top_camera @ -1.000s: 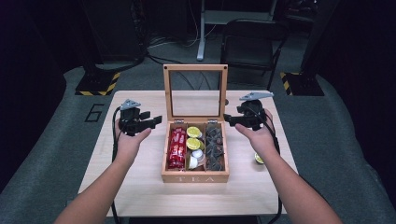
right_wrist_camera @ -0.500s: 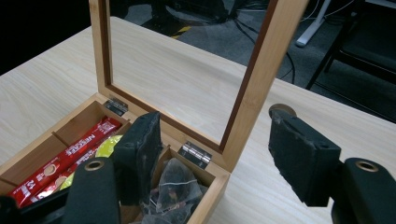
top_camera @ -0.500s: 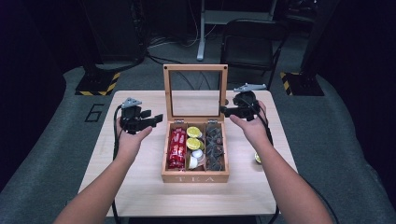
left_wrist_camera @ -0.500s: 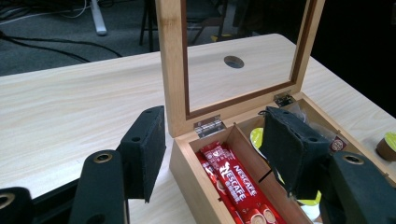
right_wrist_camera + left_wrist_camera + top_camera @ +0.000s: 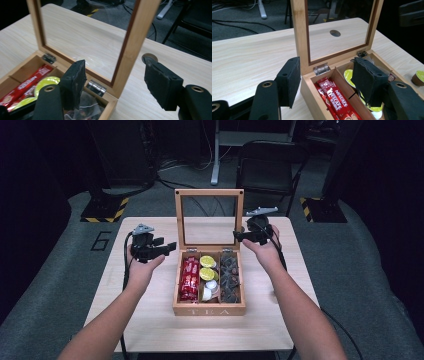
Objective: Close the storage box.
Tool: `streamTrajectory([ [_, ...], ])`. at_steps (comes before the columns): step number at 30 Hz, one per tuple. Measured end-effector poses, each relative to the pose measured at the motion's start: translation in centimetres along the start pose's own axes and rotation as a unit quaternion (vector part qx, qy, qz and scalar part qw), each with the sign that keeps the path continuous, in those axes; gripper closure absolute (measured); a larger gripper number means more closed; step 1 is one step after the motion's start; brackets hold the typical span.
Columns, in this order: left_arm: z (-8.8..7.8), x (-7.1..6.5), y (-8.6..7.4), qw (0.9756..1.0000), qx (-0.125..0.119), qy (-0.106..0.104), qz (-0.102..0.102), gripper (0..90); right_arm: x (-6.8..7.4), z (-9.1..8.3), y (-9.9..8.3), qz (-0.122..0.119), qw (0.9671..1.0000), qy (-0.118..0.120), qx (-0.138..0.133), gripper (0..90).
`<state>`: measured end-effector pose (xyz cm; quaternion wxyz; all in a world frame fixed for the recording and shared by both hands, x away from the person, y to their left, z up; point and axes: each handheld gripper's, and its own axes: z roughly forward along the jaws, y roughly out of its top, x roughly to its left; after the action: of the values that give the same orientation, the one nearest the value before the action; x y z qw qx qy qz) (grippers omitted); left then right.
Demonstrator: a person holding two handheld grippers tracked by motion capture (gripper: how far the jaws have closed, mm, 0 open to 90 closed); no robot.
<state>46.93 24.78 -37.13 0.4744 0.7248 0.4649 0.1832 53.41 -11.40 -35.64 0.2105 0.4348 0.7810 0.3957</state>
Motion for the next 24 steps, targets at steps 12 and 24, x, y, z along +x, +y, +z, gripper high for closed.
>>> streamTrajectory([
  [12, -0.1, -0.2, 0.2, 0.9999, 0.006, 0.0, 0.011, 39.9, -1.5, 2.2, -0.4, 0.018, 0.9998, -0.01, 0.003, 32.5],
  [24, 0.3, -0.9, 0.1, 0.9998, 0.008, -0.011, 0.013, 39.9, -1.2, 3.8, -0.5, 0.014, 0.9998, -0.006, 0.012, 32.3],
])
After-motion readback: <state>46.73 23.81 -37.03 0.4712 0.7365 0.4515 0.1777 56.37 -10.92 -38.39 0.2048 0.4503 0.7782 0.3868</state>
